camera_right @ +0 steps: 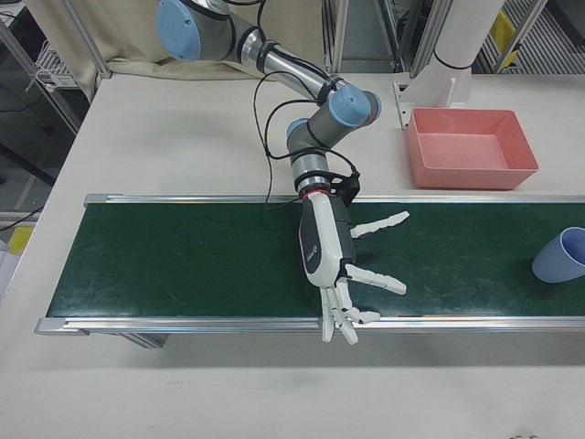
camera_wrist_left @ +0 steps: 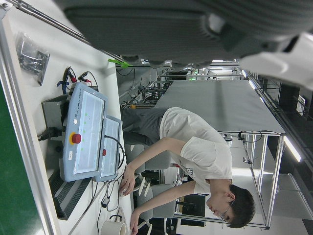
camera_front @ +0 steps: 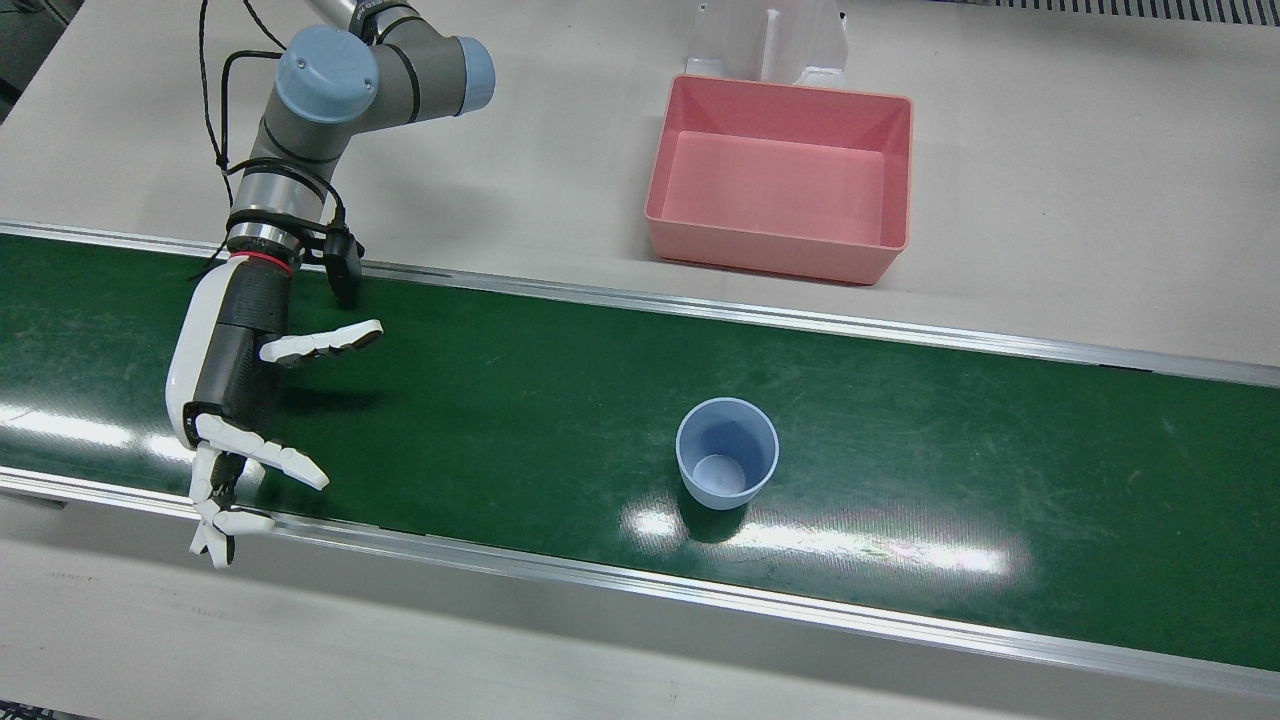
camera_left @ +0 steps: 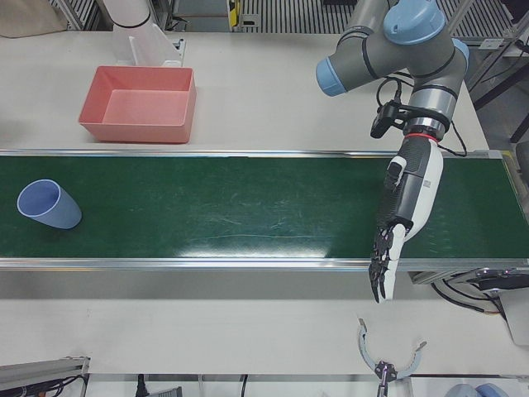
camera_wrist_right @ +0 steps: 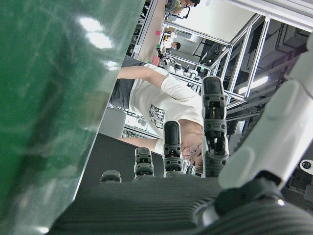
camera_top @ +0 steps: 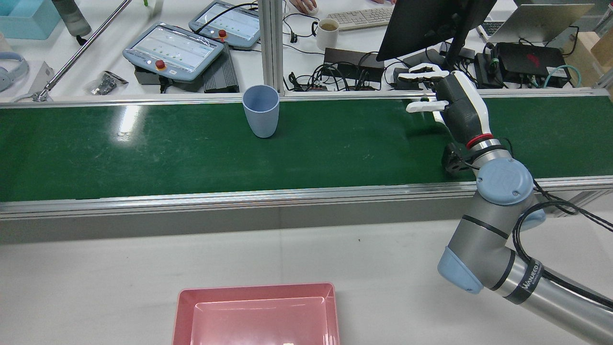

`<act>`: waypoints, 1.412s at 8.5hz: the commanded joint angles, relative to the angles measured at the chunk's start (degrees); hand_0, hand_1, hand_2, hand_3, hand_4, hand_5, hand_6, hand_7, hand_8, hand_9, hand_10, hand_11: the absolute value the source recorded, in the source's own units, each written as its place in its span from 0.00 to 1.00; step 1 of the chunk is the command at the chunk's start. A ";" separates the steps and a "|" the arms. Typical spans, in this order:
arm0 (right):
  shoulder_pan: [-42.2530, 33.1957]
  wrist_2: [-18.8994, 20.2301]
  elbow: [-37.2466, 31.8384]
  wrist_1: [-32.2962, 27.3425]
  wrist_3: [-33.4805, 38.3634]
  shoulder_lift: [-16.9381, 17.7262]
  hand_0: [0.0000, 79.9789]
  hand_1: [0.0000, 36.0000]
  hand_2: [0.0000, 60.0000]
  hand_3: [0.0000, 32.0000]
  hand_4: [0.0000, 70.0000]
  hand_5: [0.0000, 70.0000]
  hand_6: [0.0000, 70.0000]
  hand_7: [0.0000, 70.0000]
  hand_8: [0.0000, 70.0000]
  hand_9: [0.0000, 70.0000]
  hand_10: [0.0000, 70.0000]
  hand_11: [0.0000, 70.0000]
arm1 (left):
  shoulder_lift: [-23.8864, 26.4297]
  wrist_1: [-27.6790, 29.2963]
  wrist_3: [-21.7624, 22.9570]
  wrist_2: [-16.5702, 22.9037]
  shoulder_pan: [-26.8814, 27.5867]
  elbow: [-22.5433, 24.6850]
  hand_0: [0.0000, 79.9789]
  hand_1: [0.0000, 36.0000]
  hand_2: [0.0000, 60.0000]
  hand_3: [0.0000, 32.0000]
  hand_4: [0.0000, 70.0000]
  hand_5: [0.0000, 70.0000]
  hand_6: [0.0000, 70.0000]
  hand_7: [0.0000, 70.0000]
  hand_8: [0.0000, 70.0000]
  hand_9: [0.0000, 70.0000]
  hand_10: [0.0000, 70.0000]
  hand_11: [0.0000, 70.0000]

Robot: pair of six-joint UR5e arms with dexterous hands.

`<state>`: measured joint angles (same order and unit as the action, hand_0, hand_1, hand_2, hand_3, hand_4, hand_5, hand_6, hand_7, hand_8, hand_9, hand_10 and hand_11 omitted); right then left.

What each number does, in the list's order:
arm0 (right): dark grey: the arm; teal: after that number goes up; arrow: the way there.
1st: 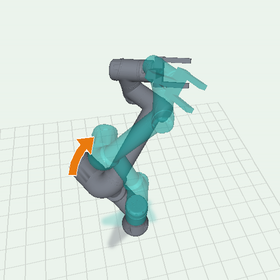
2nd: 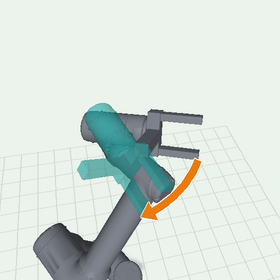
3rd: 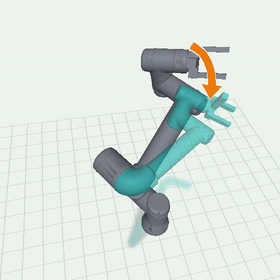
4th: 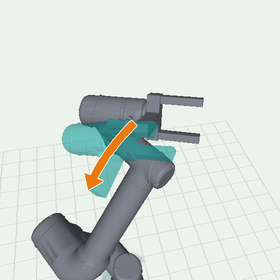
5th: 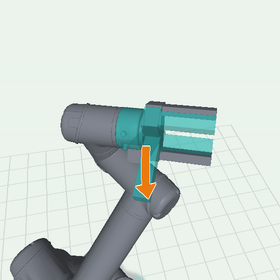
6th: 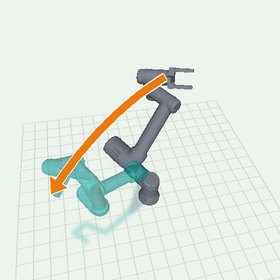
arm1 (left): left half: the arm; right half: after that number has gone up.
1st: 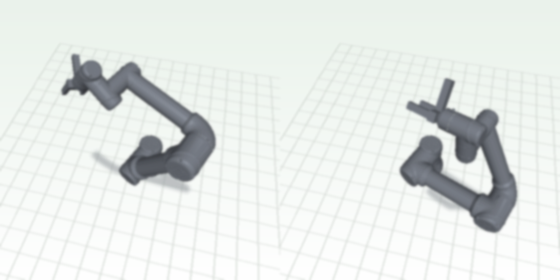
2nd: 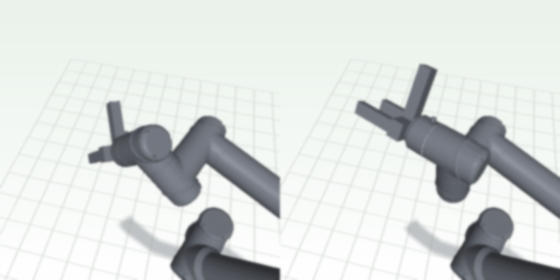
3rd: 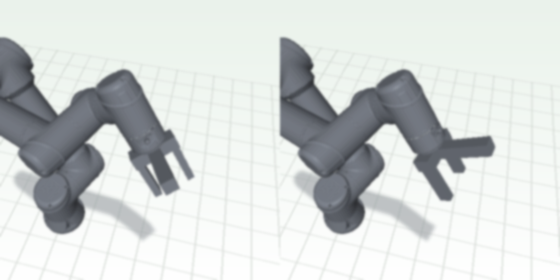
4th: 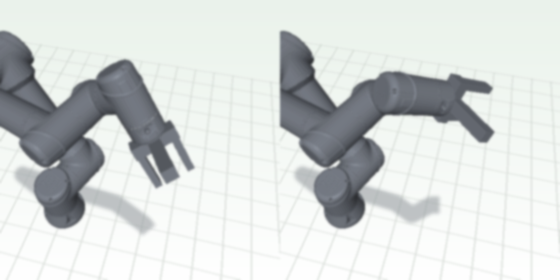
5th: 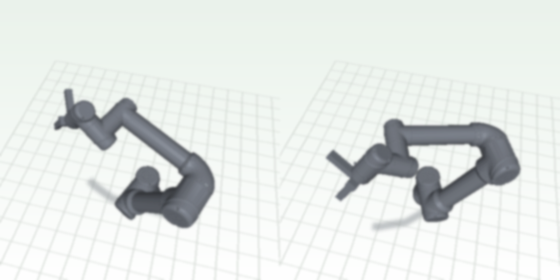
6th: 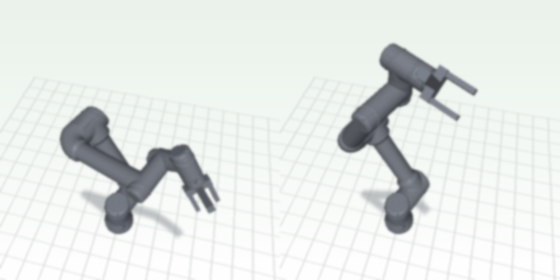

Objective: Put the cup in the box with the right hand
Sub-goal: 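Hold the right hand on the belt as the blue cup approaches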

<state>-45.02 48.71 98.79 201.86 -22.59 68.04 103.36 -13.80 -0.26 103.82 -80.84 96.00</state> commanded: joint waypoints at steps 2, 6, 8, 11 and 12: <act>0.11 -0.11 -0.70 -0.06 0.00 -0.01 0.58 0.00 0.00 0.28 0.66 0.00 0.10 0.67 0.06 0.22 0.00 0.00 | 0.00 0.00 0.00 0.07 -0.02 -0.02 0.00 0.00 0.00 0.00 0.00 0.00 0.00 0.00 0.00 0.00 0.00 0.00; 0.11 -0.19 -0.70 -0.06 0.00 -0.01 0.58 0.00 0.00 0.28 0.66 0.00 0.10 0.67 0.06 0.21 0.00 0.00 | 0.09 0.00 0.00 0.07 -0.02 -0.02 0.00 0.00 0.00 0.00 0.00 0.00 0.00 0.00 0.00 0.00 0.00 0.00; 0.11 -0.19 -0.70 -0.06 0.00 -0.01 0.58 0.00 0.00 0.29 0.65 0.00 0.09 0.66 0.06 0.21 0.00 0.00 | 0.00 0.00 0.00 -0.02 -0.02 -0.02 0.00 0.00 0.00 0.00 0.00 0.00 0.00 0.00 0.00 0.00 0.00 0.00; 0.11 -0.19 -0.62 -0.06 0.00 -0.10 0.58 0.00 0.00 0.30 0.63 0.00 0.09 0.66 0.05 0.21 0.00 0.00 | 0.00 0.00 0.00 -0.02 -0.02 -0.02 0.00 0.00 0.00 0.00 0.00 0.00 0.00 0.00 0.00 0.00 0.00 0.00; 0.11 0.07 -0.62 -0.06 0.00 -0.10 0.56 0.00 0.00 0.34 0.62 0.00 0.09 0.66 0.05 0.20 0.00 0.00 | 0.09 0.00 0.00 -0.02 -0.02 -0.02 0.00 0.00 0.00 0.00 0.00 0.00 0.00 0.00 0.00 0.00 0.00 0.00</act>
<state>-44.91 48.52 98.13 201.80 -22.59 67.95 103.36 -13.80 -0.27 103.80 -80.86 95.98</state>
